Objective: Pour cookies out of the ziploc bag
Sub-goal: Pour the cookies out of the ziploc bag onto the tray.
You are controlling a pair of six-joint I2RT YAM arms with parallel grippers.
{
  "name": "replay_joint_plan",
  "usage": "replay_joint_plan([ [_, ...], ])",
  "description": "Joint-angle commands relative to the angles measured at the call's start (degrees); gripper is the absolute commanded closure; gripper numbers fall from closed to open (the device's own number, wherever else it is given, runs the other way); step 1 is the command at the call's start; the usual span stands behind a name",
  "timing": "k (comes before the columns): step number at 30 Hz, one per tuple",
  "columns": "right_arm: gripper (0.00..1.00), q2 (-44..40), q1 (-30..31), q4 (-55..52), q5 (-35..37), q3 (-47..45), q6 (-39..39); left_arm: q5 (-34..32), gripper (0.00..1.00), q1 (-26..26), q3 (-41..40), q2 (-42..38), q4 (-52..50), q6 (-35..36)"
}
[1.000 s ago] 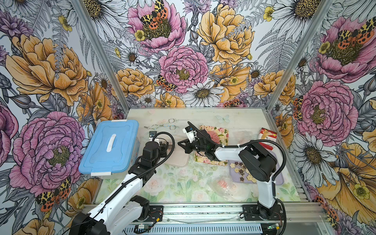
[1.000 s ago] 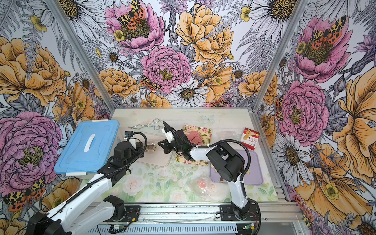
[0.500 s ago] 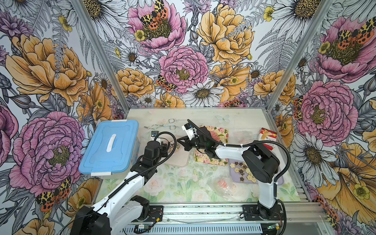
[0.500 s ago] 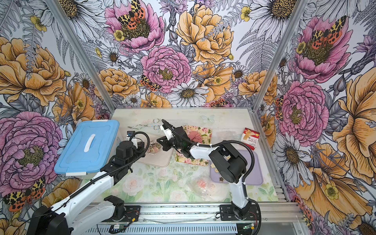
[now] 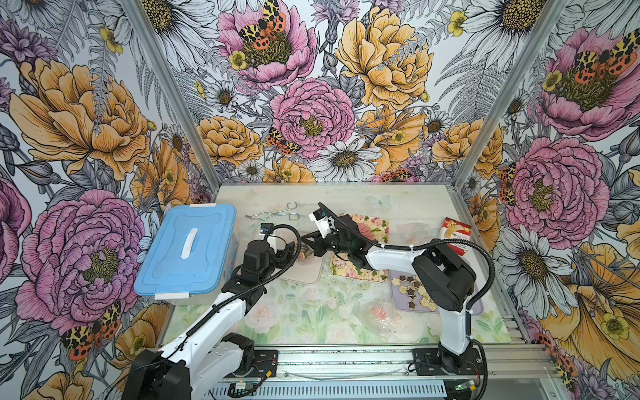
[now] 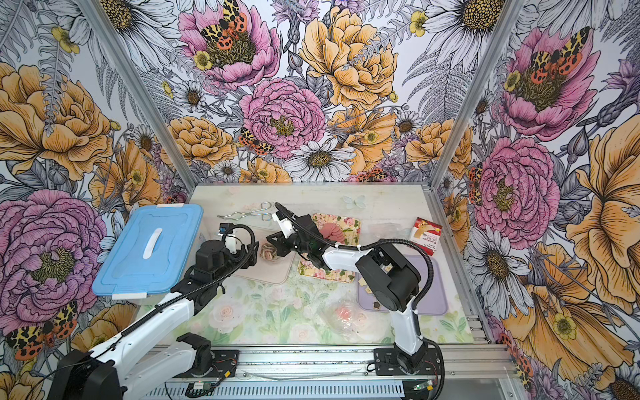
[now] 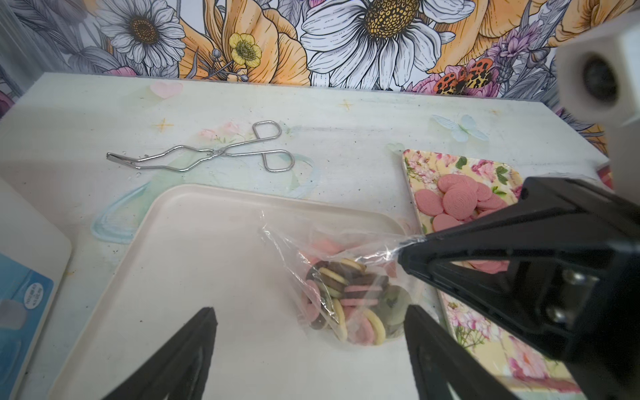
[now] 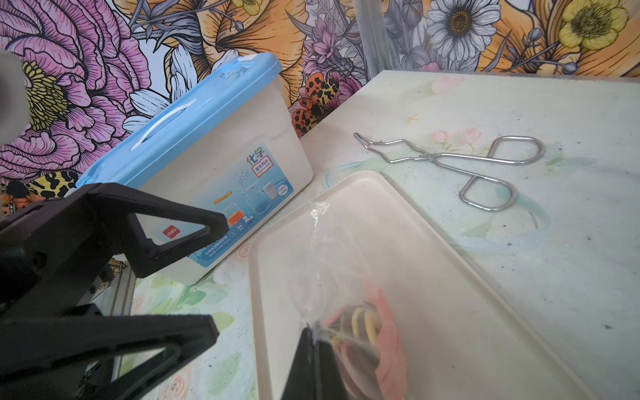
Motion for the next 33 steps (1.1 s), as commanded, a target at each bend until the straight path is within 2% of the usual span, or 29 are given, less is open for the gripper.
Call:
replay_joint_plan([
  [1, 1.0, -0.33, -0.15, 1.7, -0.86, 0.07, -0.88, 4.86, 0.11, 0.85, 2.56, 4.9, 0.06, -2.2],
  [4, 1.0, -0.6, -0.16, 2.22, -0.92, -0.22, -0.83, 6.21, 0.08, 0.77, 4.03, 8.52, -0.2, -3.04],
  [13, 1.0, -1.03, -0.11, 4.2, -3.13, -0.64, 0.79, 5.39, 0.04, 1.64, 3.16, 10.91, 5.12, -2.78],
  [18, 1.0, -1.84, -0.12, 5.5, -3.65, -1.61, 1.14, 5.66, 0.06, 1.69, 3.97, 14.62, 6.4, -3.7],
  [23, 1.0, -1.75, -0.11, 6.2, -4.62, -1.87, 1.58, 5.22, 0.11, 2.05, 1.19, 13.9, 12.56, -4.43],
  [25, 1.0, -1.63, -0.12, 6.69, -5.02, -1.81, 1.95, 6.17, 0.15, 2.61, 0.3, 14.27, 14.92, -4.58],
  [28, 1.0, -1.57, -0.15, 7.1, -5.1, -1.83, 2.31, 9.1, 0.27, 3.53, 0.59, 16.16, 16.01, -4.83],
  [30, 1.0, -1.47, -0.17, 7.11, -5.17, -1.92, 2.31, 9.56, 0.44, 3.42, 0.88, 16.87, 16.07, -4.65],
  [33, 1.0, -1.29, -0.24, 7.86, -4.83, -2.06, 2.85, 10.18, 0.56, 3.48, 0.28, 16.11, 16.97, -4.45],
])
